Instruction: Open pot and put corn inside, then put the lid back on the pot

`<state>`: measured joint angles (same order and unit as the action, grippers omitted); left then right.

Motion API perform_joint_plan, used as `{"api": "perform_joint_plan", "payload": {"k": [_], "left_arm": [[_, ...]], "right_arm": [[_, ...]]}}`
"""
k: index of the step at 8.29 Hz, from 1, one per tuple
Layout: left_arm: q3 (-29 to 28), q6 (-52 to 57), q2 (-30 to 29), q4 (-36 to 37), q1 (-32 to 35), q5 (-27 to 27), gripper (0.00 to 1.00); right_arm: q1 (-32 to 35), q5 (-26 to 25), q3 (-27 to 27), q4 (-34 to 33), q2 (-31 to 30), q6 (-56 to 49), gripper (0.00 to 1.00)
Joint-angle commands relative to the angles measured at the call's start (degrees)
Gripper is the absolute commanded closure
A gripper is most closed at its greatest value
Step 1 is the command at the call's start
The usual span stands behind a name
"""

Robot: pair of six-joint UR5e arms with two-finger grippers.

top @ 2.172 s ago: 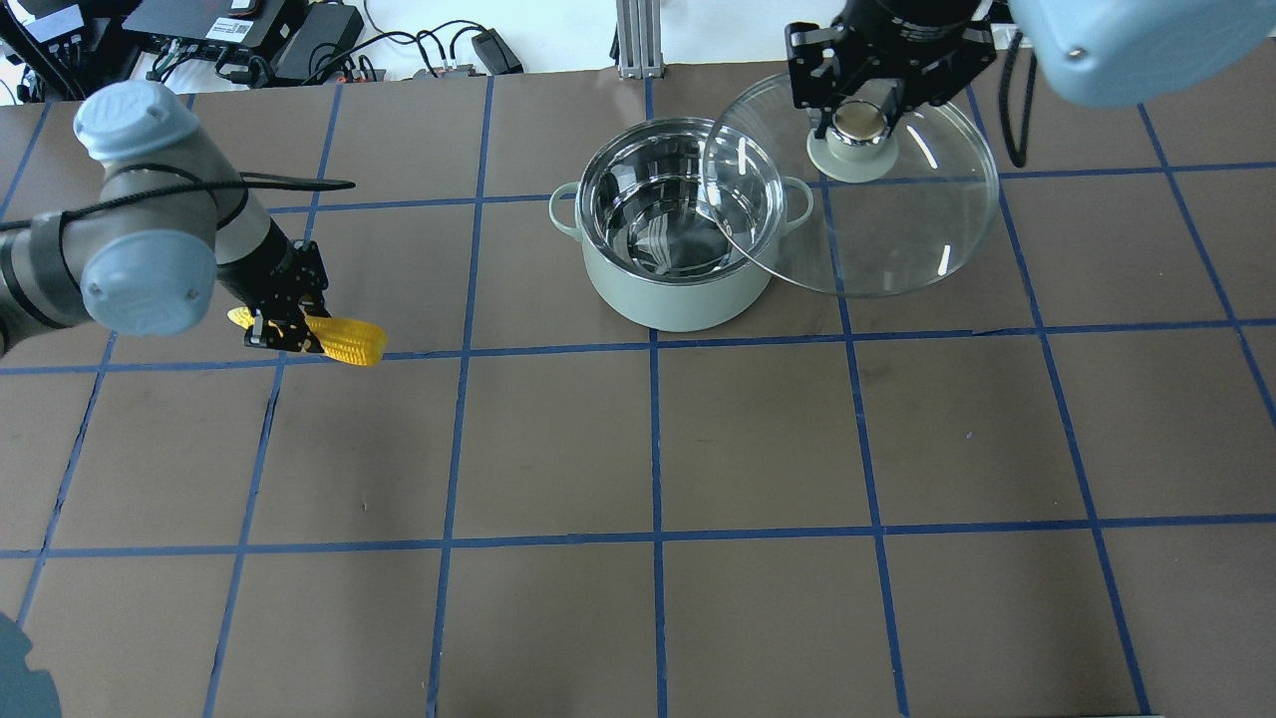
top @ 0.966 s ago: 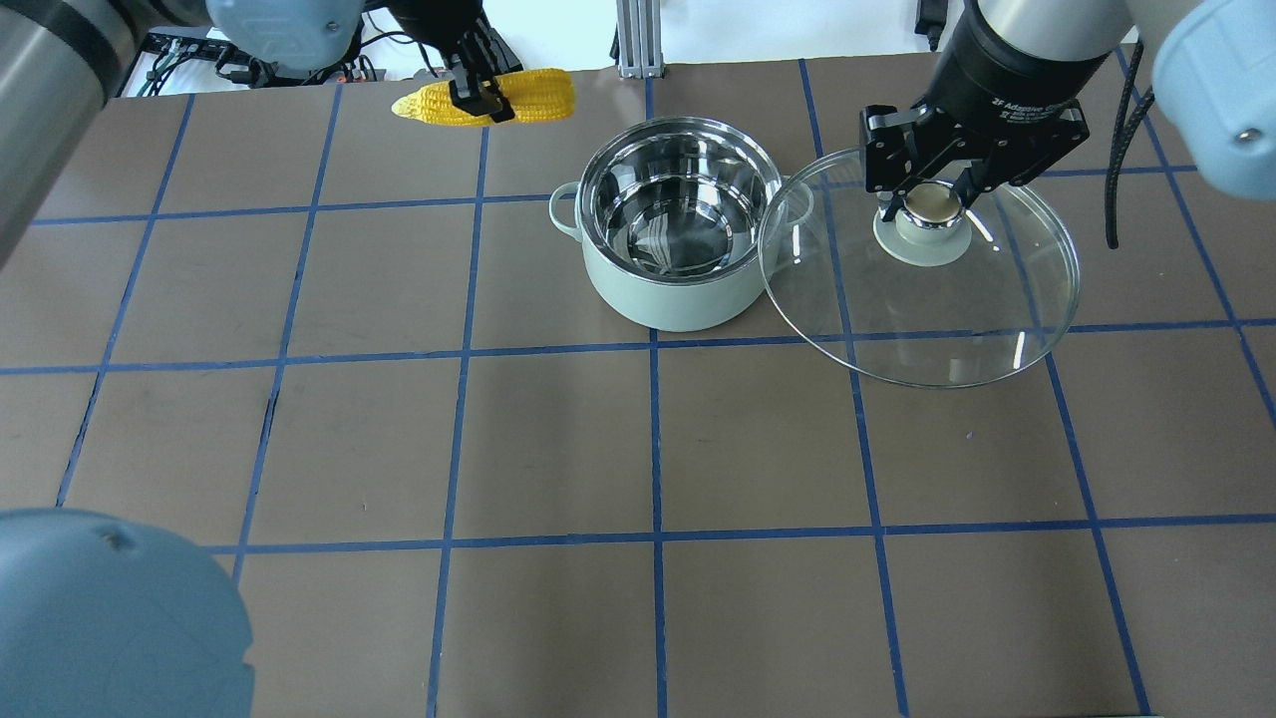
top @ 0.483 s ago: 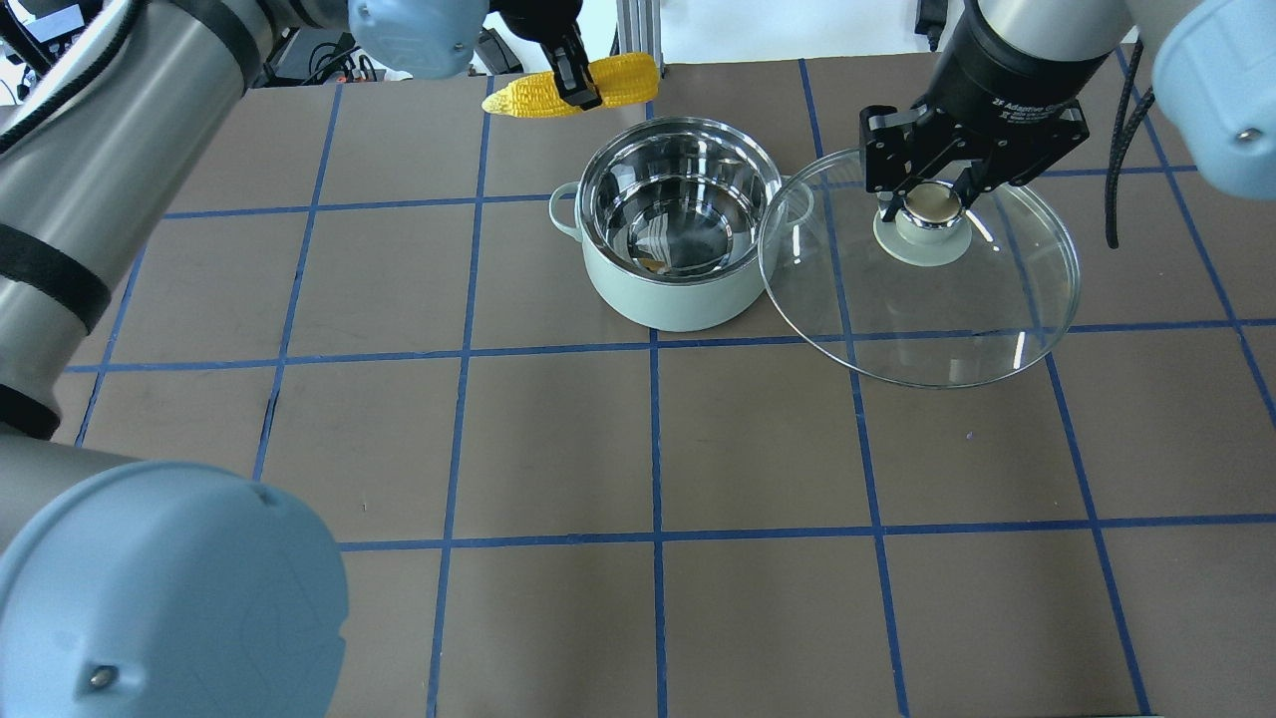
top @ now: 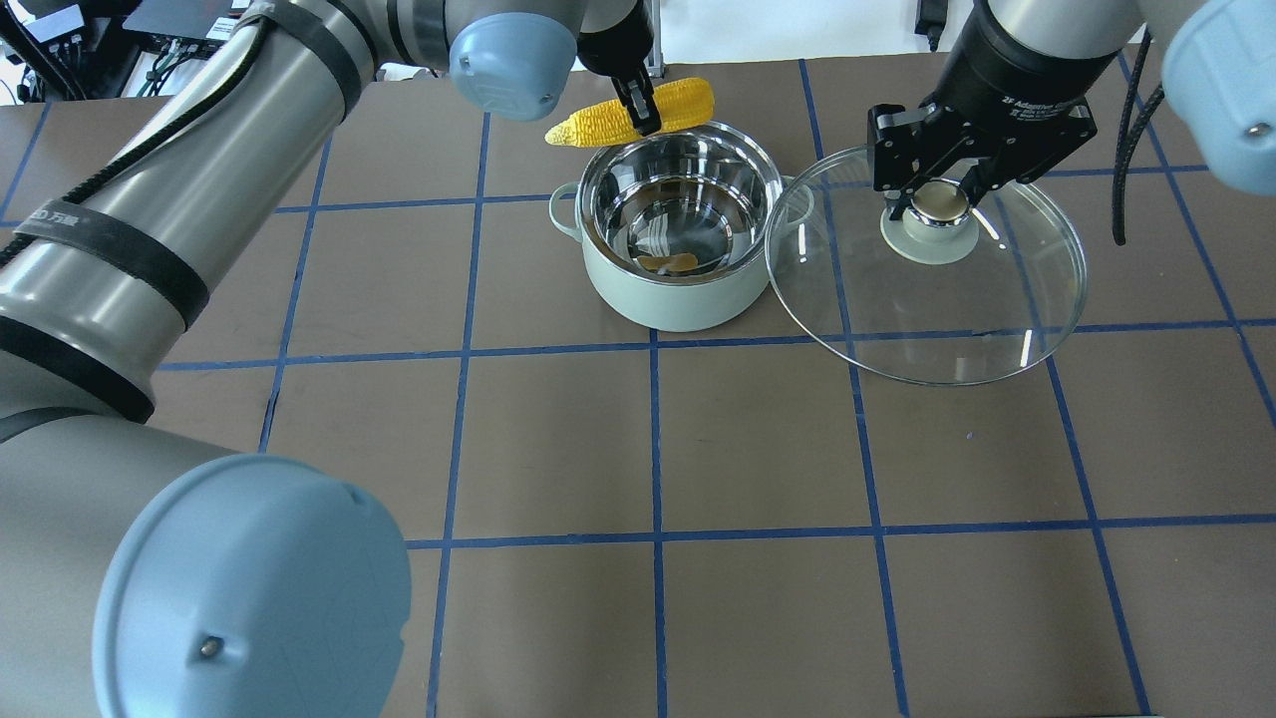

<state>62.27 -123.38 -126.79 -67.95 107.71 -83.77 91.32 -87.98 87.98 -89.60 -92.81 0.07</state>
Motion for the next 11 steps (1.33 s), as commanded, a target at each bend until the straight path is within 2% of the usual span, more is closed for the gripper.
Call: {"api": "perform_joint_plan", "payload": {"k": [1,4,7,8,11], "left_arm": [[0.0,-2.3,-0.5,0.1,1.3,-0.1,1.00],[2.4,-1.4,1.4,0.8,1.3,0.0,1.00],[9.4,1.7,3.4,2.0,1.2,0.0,1.00],[9.9,1.7,2.9,5.0,1.3,0.1,1.00],[9.7,4.8,1.7,5.6,1.3,0.3,1.00]], "right_arm": [[-0.1,0.1,0.0,0.0,0.1,-0.2,0.73],[-0.1,0.1,0.0,-0.1,0.1,-0.2,0.73],[-0.2,0.2,0.0,-0.1,0.1,-0.9,0.73],[-0.2,0.2,0.0,-0.1,0.1,-0.8,0.73],[-0.2,0.2,0.0,-0.1,0.1,-0.9,0.73]]}}
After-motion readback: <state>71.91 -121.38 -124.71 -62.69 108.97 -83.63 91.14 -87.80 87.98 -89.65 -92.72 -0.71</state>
